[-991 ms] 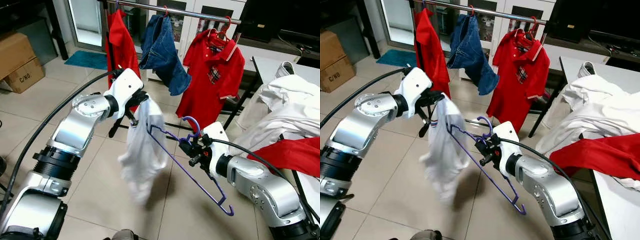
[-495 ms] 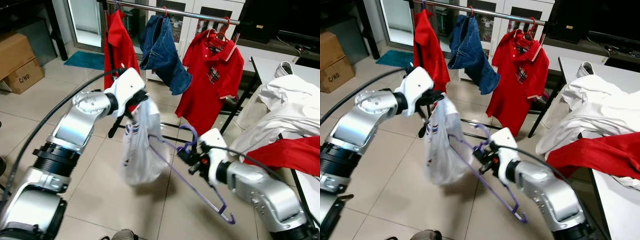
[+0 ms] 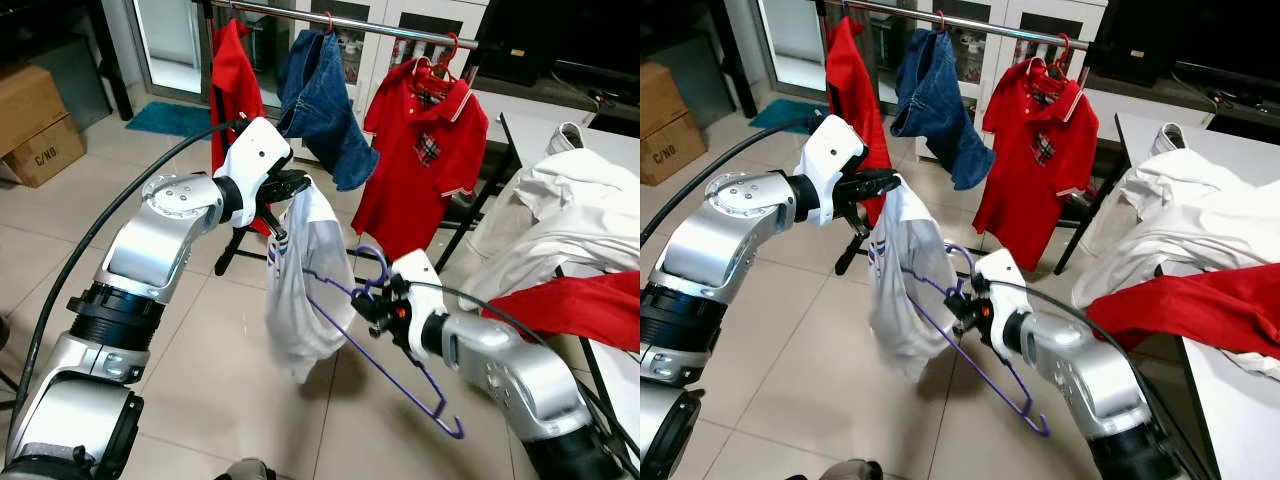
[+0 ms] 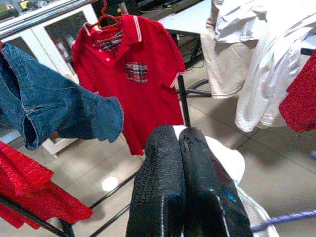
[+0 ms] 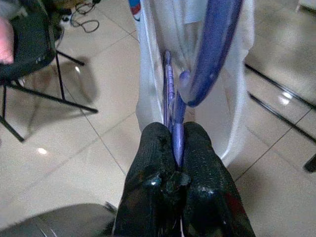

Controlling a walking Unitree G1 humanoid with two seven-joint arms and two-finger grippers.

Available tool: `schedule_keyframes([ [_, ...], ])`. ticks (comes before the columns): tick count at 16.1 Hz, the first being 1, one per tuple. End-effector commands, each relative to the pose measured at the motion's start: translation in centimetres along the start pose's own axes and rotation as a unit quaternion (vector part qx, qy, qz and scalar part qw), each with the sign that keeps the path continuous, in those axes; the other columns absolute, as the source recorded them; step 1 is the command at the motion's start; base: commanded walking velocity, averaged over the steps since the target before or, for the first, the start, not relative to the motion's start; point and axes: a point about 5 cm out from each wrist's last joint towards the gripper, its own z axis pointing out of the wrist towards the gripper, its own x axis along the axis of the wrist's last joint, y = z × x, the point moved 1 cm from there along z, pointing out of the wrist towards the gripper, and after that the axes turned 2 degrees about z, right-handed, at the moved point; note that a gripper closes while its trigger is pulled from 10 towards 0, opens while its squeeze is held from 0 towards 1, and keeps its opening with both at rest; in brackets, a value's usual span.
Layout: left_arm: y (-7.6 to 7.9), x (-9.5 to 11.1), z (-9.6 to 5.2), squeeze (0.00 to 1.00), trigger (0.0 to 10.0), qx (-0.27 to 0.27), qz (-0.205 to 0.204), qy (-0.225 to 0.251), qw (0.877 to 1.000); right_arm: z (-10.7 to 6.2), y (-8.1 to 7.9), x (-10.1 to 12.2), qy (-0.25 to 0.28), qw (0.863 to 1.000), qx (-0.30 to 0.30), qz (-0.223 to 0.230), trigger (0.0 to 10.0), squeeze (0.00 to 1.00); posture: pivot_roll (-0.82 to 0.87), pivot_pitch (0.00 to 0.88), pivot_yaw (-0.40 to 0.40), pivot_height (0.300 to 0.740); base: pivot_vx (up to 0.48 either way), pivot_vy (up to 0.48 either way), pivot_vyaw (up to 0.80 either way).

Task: Hang hanger

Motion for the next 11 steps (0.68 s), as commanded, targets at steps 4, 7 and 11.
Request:
schedule_keyframes([
  [4, -0.5, 2.1, 0.4, 0.0, 0.0, 0.01, 0.028, 0.025, 0.999, 0.5, 1.3, -1.7, -0.077, 0.993, 0.014, 0.084, 10.0, 0.0, 0.11, 0.0, -0.056, 0.74, 0.0, 0.0, 0.0],
  [7, -0.4, 2.5, 0.6, 0.0, 0.0, 0.023, 0.029, 0.035, 0.999, 1.6, 1.1, -2.7, -0.114, 0.977, 0.022, 0.178, 10.0, 0.0, 0.12, 0.012, -0.061, 0.74, 0.0, 0.0, 0.0],
  [11, -1.0, 2.6, 0.3, 0.0, 0.0, 0.055, 0.034, 0.039, 0.997, 2.6, 1.6, -3.6, -0.112, 0.94, -0.01, 0.323, 10.0, 0.0, 0.13, 0.024, -0.071, 0.74, 0.0, 0.0, 0.0],
])
